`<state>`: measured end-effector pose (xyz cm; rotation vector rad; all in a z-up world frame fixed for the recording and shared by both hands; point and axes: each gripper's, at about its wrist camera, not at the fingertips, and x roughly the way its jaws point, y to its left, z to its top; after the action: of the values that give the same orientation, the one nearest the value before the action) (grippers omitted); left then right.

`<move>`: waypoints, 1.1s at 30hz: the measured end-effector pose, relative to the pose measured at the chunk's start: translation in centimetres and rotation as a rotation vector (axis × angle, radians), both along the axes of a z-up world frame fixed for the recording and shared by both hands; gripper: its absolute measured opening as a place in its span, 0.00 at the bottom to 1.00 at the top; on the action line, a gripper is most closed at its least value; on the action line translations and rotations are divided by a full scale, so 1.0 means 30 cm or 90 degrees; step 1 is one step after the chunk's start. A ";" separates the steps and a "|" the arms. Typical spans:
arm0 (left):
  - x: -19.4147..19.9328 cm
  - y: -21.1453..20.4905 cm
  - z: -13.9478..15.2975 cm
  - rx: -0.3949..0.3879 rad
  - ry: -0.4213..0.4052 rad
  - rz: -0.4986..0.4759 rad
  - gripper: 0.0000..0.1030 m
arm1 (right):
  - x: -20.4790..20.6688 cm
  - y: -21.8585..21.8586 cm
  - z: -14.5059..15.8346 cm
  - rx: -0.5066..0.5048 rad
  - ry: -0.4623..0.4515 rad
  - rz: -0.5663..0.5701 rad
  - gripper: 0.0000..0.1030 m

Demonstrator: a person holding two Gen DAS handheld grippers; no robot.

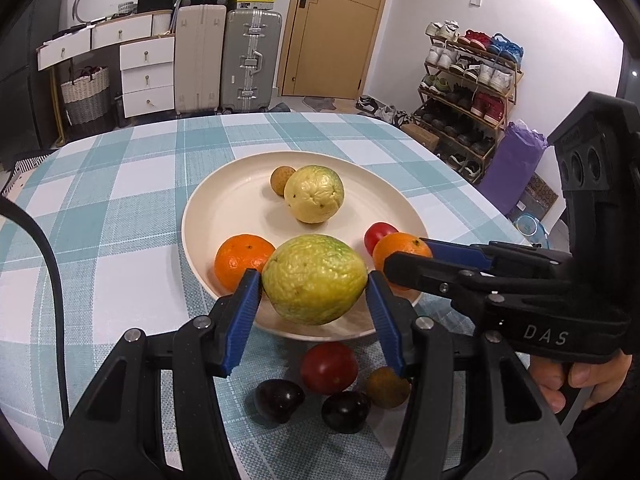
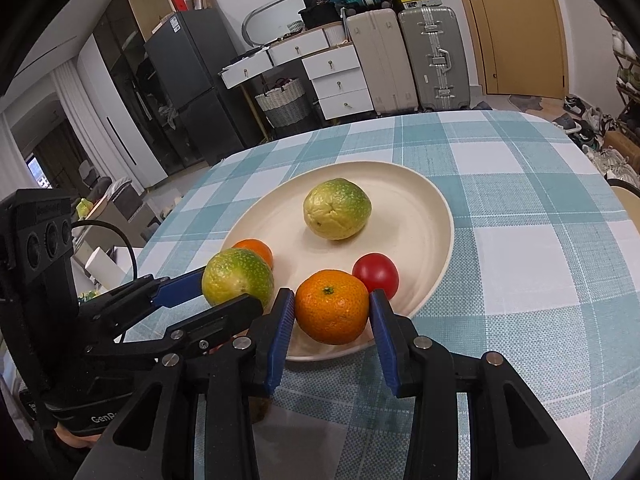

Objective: Organize fruits
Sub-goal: 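Lower the citrus and mandarin onto the plate and open both grippers, then withdraw both grippers from the plate toward the fruits left on the table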

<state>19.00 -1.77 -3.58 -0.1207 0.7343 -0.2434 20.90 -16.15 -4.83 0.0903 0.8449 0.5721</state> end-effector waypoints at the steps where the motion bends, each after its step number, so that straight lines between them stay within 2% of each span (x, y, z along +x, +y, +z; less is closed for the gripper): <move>1: -0.001 0.000 0.001 0.000 -0.001 0.001 0.50 | -0.002 0.000 0.000 -0.002 -0.002 -0.001 0.39; 8: -0.019 0.004 0.022 0.001 -0.015 0.003 0.51 | -0.032 -0.037 0.023 -0.003 -0.019 -0.020 0.48; 10: -0.030 0.008 0.041 -0.002 -0.016 -0.002 0.57 | -0.046 -0.047 0.029 -0.008 -0.024 -0.025 0.50; 11: -0.038 0.011 0.049 0.001 -0.020 0.002 0.64 | -0.051 -0.051 0.031 -0.012 -0.026 -0.028 0.52; 12: -0.046 0.015 0.057 0.003 -0.025 0.007 0.70 | -0.059 -0.055 0.033 -0.017 -0.027 -0.030 0.56; 13: -0.057 0.020 0.066 0.007 -0.032 0.014 0.72 | -0.068 -0.060 0.035 -0.020 -0.030 -0.032 0.59; 15: -0.085 0.031 0.083 0.014 -0.042 0.023 0.79 | -0.087 -0.069 0.040 -0.021 -0.036 -0.035 0.72; 16: -0.099 0.037 0.091 0.019 -0.047 0.028 0.80 | -0.099 -0.073 0.043 -0.021 -0.040 -0.036 0.75; 18: -0.129 0.049 0.101 0.034 -0.052 0.044 0.83 | -0.116 -0.076 0.048 -0.025 -0.043 -0.037 0.88; 20: -0.161 0.061 0.111 0.050 -0.052 0.064 0.87 | -0.139 -0.078 0.058 -0.037 -0.056 -0.051 0.94; 21: -0.175 0.068 0.114 0.055 -0.053 0.073 0.92 | -0.148 -0.078 0.062 -0.040 -0.062 -0.054 0.98; 23: -0.209 0.085 0.123 0.055 -0.060 0.083 0.99 | -0.164 -0.078 0.067 -0.044 -0.065 -0.058 1.00; 33: -0.321 0.123 0.124 0.053 -0.061 0.088 0.99 | -0.232 -0.045 0.054 -0.068 -0.060 -0.036 1.00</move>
<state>9.36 1.94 0.15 -0.0793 0.6364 -0.0856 13.94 -17.49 -3.21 -0.0103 0.7780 0.4740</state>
